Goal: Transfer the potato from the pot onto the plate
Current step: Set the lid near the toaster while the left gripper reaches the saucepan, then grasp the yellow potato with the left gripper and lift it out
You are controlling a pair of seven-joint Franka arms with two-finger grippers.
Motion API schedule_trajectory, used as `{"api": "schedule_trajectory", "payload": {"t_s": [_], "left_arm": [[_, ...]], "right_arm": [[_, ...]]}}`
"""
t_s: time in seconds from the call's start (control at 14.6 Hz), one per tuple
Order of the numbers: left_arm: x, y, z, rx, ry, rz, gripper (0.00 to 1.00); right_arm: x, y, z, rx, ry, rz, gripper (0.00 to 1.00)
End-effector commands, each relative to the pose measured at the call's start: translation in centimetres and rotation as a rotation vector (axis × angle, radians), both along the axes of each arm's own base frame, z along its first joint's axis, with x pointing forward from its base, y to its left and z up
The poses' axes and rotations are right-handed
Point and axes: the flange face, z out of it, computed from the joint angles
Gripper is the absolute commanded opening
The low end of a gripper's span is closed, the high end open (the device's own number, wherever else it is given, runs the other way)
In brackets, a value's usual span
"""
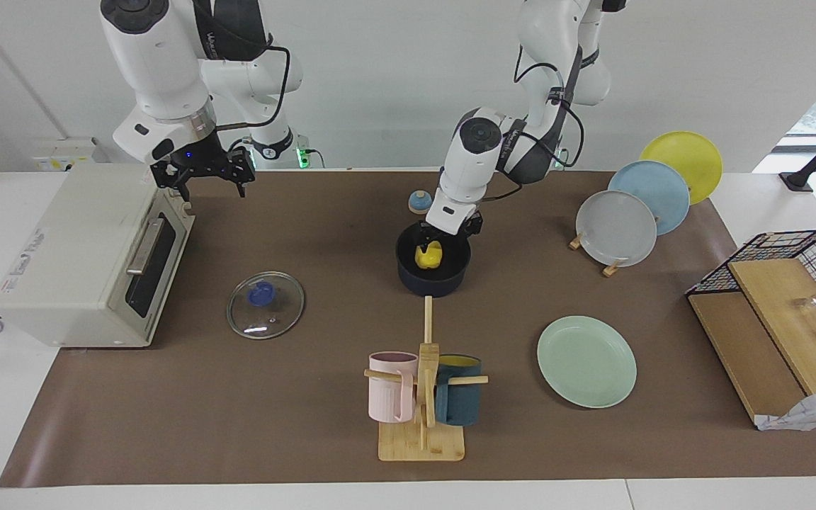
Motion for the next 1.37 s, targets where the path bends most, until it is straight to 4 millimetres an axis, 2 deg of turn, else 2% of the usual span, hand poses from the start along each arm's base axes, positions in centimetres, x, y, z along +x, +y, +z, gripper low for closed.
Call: {"api": "schedule_trajectory", "payload": {"t_s": [0.0, 0.27, 0.61, 0.68, 0.75, 0.89, 1.09, 1.3], "left_arm": [[-0.2, -1.0, -1.1, 0.009, 0.005, 0.015, 1.0], [-0.8, -1.7, -3.7, 0.041, 0.042, 0.022, 1.0], [-1.1, -2.1, -4.1, 0.043, 0.044, 0.026, 1.0], [-1.1, -2.1, -4.1, 0.044, 0.045, 0.026, 0.97], [-1.2, -2.1, -4.2, 0.046, 0.046, 0.024, 0.84], [-1.1, -2.0, -4.2, 0.05, 0.042, 0.02, 0.46], [-1.0, -2.0, -4.2, 0.05, 0.041, 0.017, 0.0], [-0.9, -2.0, -4.1, 0.05, 0.042, 0.018, 0.0]], "right_arm": [[0.6, -3.0, -0.9, 0.063, 0.024, -0.082, 1.0], [0.8, -2.6, -0.4, 0.064, 0.014, -0.068, 1.0], [0.8, -1.8, -0.2, 0.065, 0.006, -0.063, 1.0], [0.7, -1.7, -0.2, 0.065, 0.006, -0.062, 1.0], [0.7, -1.8, -0.2, 0.065, 0.006, -0.062, 1.0], [0.8, -1.9, -0.2, 0.065, 0.005, -0.063, 1.0], [0.8, -1.9, -0.2, 0.065, 0.005, -0.065, 1.0], [0.7, -1.9, -0.2, 0.065, 0.006, -0.063, 1.0]]}}
